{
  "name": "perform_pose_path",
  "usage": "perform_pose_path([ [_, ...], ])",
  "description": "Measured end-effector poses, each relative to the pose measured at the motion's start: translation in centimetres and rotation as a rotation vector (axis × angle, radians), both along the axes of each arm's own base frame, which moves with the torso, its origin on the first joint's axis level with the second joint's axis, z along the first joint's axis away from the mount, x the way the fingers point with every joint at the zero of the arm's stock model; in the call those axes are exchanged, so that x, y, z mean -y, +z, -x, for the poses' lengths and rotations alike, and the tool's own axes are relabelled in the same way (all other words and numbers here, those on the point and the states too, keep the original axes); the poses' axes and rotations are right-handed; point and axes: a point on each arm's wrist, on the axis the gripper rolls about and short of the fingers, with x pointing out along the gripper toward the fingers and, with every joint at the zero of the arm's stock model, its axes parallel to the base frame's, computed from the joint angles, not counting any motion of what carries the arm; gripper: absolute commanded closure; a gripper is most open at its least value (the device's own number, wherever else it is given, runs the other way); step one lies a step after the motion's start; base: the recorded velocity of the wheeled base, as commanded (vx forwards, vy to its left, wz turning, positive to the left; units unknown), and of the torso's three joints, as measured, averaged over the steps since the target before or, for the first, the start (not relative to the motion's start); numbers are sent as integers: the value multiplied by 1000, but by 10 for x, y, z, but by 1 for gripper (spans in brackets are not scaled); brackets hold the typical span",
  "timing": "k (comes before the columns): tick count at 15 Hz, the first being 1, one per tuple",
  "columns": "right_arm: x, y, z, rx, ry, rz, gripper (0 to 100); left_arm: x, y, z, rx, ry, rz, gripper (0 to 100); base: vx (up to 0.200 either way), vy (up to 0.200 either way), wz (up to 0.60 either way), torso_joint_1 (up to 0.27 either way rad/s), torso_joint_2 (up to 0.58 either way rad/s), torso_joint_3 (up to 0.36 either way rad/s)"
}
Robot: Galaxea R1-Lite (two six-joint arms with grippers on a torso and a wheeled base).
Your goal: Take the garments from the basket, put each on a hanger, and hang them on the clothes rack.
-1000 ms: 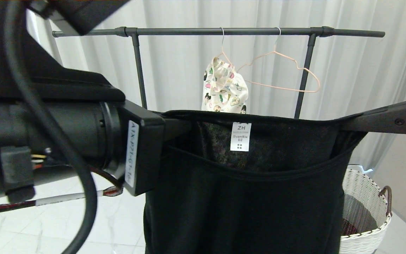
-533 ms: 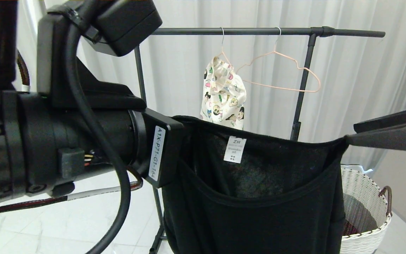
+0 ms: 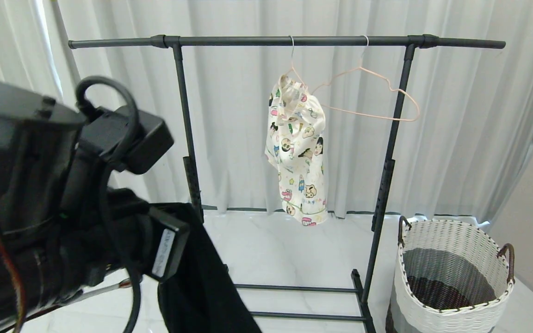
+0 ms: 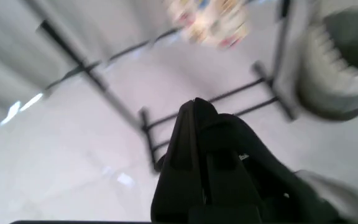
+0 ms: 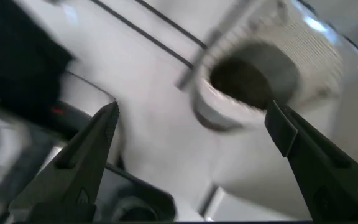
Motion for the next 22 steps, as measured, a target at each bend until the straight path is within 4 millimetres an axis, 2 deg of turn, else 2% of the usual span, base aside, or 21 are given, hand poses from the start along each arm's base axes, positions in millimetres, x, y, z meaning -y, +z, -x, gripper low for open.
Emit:
perform_pose_path([
  [3,7,-15,-2,82,-90,66,0,-40,-18,17,10,81,-76,100,0,0,0,0,0,0],
  [5,13,-23,-4,126,-158,142,0,-64,-19,20,38,152,-130,100,0,0,0,0,0,0],
  [8,15,-30,-11,184,-221,131,0,-90,-15,21,64,289,-160,100,0,0,0,0,0,0],
  [13,11,-31,-30,304,-229,39,0,-102,-13,29,89,349,-145,100,0,0,0,25,-130,-119],
  [22,4,-23,-59,393,-255,-29,0,-109,-14,33,94,391,-140,100,0,0,0,176,-469,-280],
])
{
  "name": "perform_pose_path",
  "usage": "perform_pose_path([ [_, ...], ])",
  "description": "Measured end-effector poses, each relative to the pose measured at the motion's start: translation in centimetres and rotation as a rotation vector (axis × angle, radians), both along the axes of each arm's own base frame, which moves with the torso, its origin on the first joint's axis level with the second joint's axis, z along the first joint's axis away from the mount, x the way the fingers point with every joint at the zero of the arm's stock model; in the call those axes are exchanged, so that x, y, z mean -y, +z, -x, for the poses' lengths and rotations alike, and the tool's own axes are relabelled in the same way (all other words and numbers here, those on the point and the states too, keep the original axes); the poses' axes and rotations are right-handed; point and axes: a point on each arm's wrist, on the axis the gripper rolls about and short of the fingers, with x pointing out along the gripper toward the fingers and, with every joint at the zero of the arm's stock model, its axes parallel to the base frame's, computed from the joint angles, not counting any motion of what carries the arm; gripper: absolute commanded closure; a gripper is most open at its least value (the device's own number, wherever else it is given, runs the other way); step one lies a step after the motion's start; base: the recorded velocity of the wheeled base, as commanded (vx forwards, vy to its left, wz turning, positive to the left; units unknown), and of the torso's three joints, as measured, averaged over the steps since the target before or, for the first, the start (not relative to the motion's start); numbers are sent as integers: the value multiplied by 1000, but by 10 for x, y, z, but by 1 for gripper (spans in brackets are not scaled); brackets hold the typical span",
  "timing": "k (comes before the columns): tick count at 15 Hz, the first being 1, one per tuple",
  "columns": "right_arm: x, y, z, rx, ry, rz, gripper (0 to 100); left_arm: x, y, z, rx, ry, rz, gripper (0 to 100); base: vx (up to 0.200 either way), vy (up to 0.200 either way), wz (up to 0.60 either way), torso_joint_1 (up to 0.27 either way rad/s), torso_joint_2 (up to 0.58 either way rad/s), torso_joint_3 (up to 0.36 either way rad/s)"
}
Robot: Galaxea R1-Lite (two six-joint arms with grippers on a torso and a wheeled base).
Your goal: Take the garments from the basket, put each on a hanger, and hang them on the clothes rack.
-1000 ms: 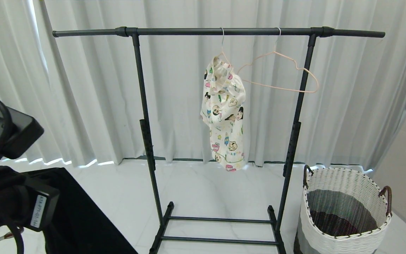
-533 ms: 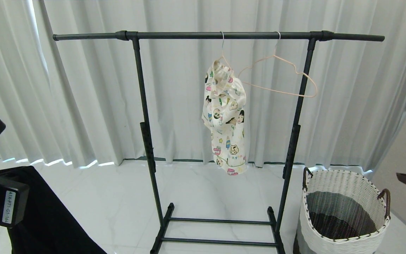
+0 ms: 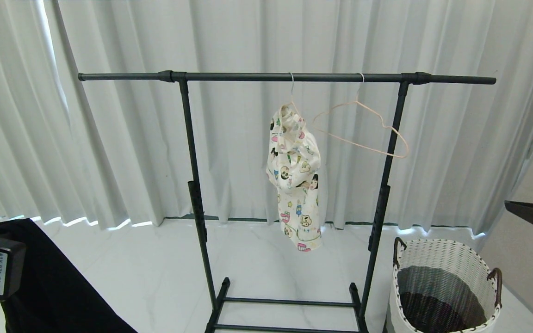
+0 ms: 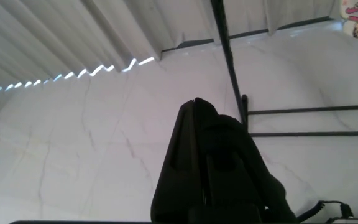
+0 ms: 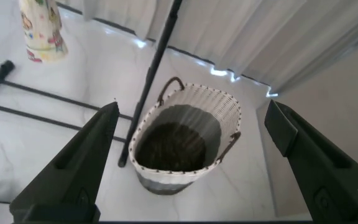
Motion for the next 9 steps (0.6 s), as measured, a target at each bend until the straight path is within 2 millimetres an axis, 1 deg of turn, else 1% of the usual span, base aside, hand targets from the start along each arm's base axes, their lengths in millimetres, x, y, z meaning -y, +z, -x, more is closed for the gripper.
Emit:
perform_pose_path([
  [5,-5,6,-12,4,25,-64,0,-1,-3,0,-8,11,-3,100,0,0,0,208,-485,-278],
  [9,-10,17,-26,10,23,-135,0,-2,-2,1,-5,9,-3,100,0,0,0,235,-504,-280],
])
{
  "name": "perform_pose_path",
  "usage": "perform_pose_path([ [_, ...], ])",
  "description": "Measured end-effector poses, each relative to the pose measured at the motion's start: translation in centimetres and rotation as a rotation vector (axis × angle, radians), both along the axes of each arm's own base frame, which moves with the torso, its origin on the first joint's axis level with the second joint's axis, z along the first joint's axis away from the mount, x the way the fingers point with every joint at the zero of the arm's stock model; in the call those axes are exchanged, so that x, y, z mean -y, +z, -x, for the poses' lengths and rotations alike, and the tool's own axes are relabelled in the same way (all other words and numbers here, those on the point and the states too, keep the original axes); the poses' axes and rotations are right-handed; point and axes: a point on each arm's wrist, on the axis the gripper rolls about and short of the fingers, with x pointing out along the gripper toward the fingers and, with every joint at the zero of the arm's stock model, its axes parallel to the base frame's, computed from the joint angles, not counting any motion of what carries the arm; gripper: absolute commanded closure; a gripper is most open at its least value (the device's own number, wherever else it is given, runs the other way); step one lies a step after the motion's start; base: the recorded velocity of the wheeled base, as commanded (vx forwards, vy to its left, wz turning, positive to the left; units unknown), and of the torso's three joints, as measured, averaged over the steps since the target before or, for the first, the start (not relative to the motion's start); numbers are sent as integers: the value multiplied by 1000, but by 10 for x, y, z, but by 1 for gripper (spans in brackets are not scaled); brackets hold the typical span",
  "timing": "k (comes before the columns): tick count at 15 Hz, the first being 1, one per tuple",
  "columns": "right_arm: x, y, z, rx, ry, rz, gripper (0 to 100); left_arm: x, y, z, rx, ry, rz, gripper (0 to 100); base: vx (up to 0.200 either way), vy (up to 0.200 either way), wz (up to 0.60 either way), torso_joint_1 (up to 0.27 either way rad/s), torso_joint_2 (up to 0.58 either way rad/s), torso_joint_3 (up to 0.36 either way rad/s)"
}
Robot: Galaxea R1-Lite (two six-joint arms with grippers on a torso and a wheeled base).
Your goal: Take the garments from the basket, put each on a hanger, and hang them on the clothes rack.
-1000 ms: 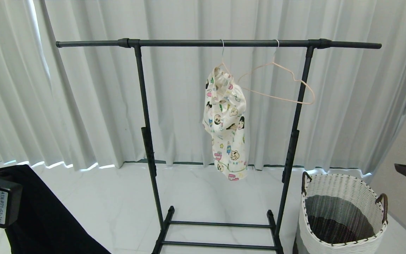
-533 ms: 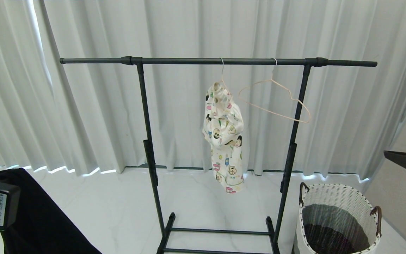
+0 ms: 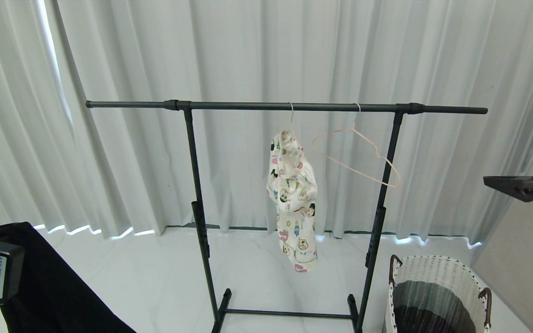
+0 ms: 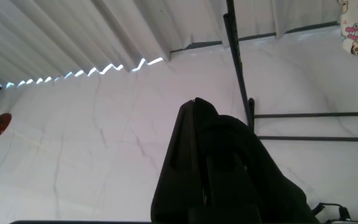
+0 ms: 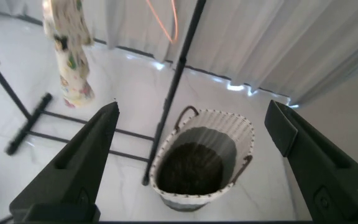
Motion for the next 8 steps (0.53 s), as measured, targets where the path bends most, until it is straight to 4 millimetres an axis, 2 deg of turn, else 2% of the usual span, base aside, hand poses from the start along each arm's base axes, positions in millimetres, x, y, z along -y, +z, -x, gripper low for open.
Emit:
perform_pose_path([
  [4,-6,7,-19,-3,-28,-81,0,0,0,0,0,-2,1,100,0,0,0,246,-532,-290],
  [6,-9,6,-27,4,-15,-90,0,2,1,1,-1,-51,31,100,200,0,0,149,-310,-163],
  [8,-10,5,-35,6,19,-107,0,2,4,3,8,-90,44,100,200,0,0,37,-107,-46],
])
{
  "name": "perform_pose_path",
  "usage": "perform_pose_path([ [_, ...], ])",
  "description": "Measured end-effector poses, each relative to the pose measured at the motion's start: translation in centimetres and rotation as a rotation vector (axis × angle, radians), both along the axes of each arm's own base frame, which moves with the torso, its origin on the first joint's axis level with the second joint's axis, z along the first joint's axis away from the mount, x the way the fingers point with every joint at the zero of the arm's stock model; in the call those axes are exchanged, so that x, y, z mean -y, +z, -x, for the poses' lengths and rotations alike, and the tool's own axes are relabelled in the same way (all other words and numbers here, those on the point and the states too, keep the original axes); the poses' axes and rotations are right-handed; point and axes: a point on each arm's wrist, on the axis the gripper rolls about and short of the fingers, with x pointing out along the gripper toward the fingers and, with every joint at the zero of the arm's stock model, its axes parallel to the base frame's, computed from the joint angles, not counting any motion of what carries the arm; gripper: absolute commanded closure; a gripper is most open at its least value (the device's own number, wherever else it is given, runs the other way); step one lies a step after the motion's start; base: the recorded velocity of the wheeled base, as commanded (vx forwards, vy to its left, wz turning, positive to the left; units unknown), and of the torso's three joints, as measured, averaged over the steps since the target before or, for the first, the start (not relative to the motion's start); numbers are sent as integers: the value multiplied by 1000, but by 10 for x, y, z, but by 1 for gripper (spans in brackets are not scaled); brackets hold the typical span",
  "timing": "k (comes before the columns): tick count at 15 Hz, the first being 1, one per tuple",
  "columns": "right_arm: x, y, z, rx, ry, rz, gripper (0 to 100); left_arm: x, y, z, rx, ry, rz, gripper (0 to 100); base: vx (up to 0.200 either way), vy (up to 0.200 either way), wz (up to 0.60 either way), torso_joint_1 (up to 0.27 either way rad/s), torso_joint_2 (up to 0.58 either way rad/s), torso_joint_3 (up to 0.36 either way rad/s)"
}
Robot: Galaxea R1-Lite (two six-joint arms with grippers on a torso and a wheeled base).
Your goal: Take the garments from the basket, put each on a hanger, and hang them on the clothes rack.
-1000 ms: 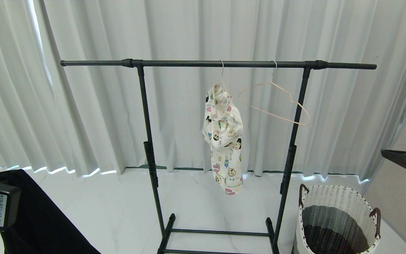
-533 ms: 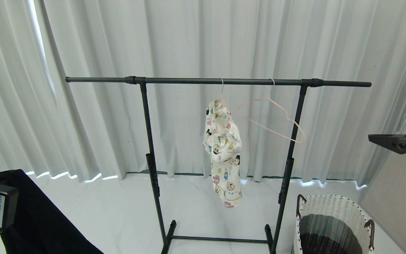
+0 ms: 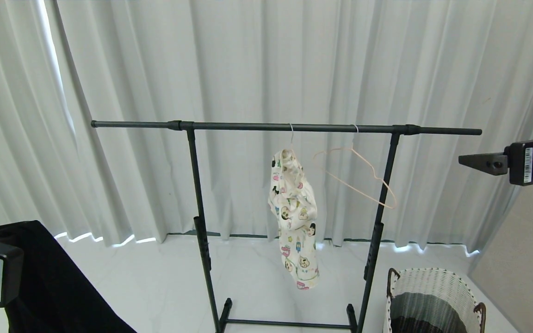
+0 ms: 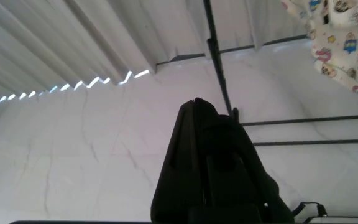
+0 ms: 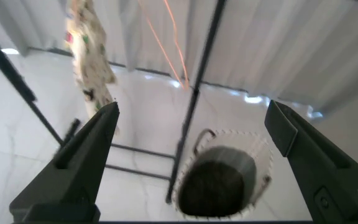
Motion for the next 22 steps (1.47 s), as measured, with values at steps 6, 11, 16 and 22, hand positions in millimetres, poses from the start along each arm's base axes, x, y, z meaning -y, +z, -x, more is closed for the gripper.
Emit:
perform_pose_path([
  [6,5,-10,-20,-32,25,-14,0,1,0,-1,-2,-7,-5,100,200,0,0,19,-7,-8],
  [11,1,-18,-30,-73,89,-25,0,2,2,-5,-7,-3,-8,100,200,0,0,0,3,1],
  [16,-3,-21,-38,-62,168,-39,0,3,3,-8,-9,0,-4,100,200,0,0,4,2,-4],
  [22,-5,-38,-42,-109,233,-38,0,5,3,-10,-6,12,34,100,100,0,0,3,1,2],
])
